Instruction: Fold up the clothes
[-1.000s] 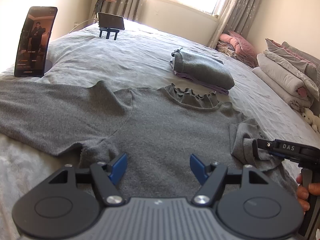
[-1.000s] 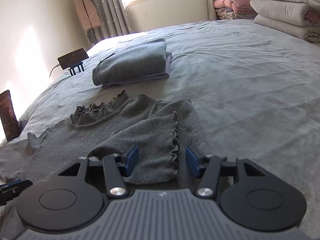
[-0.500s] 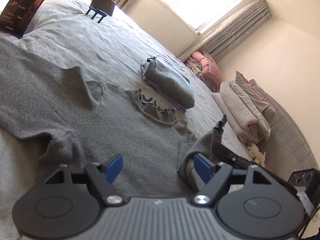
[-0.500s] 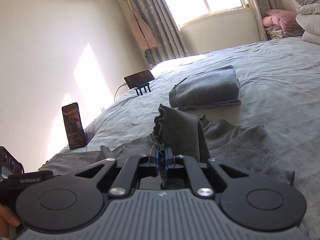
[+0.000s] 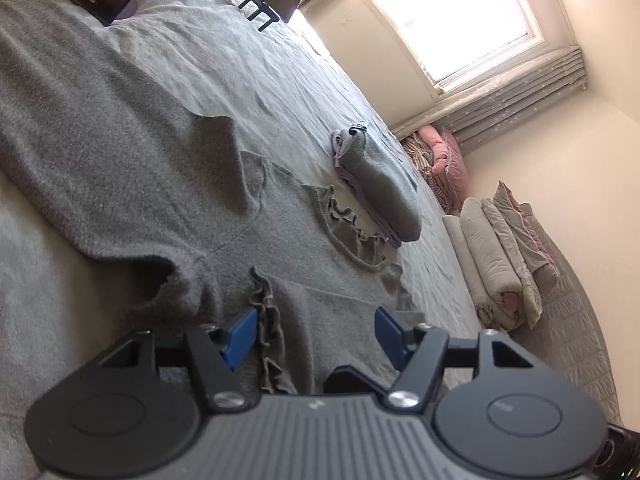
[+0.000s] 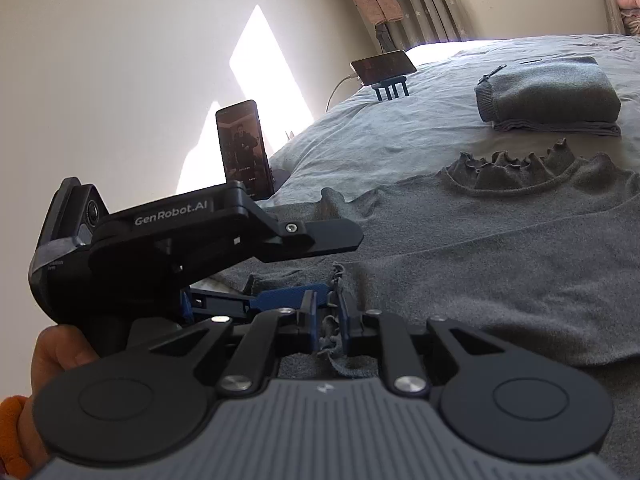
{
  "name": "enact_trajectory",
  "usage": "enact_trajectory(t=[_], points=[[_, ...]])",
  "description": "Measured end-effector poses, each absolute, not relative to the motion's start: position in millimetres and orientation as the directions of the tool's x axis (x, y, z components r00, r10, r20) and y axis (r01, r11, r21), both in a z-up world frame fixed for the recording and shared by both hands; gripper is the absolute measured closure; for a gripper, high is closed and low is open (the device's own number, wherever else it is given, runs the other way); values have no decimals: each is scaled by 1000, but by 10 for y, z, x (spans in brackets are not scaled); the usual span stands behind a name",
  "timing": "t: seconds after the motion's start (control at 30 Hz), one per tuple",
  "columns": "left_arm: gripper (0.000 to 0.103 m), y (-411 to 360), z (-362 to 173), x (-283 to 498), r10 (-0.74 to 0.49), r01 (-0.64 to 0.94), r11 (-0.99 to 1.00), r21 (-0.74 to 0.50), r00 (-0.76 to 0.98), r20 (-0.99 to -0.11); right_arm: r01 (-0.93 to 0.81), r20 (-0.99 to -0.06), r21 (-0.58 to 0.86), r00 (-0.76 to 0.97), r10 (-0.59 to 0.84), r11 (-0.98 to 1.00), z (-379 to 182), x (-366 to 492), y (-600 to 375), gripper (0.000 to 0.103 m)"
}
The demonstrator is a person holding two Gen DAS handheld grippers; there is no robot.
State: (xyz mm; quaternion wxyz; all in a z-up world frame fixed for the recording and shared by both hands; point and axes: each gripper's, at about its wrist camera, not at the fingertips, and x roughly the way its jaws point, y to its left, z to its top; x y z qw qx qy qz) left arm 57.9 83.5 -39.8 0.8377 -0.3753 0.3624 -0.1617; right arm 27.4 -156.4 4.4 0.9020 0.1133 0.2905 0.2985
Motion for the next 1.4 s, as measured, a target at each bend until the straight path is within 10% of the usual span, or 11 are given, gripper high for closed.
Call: enact_trajectory(t=[0.13,0.3,0.6,1.1,1.4], points=[[60,746,-389,624,-499,-8,726,-688,683,-534,-432,-476,293,707,522,853,88,218,-1757,25],[99,608,-354,648,-406,5,831,-556,688,-601,-210,-496,80,840,221,974,101,349,-2360,25],[100,655,-83,607,-288,56,909,-412,799,-527,-272,-601,-219,794,89,937,-295,319,-2644,25],[103,839,-163,692,-117,-95,947,-306,786,-607,-254,-592,-264,804,51,931,-316,336,-2684,25],[64,1032,-116,590,-300,-14,889,-457,736,-607,-200,-575,24,798,178,979,-90,367,-3040,25]])
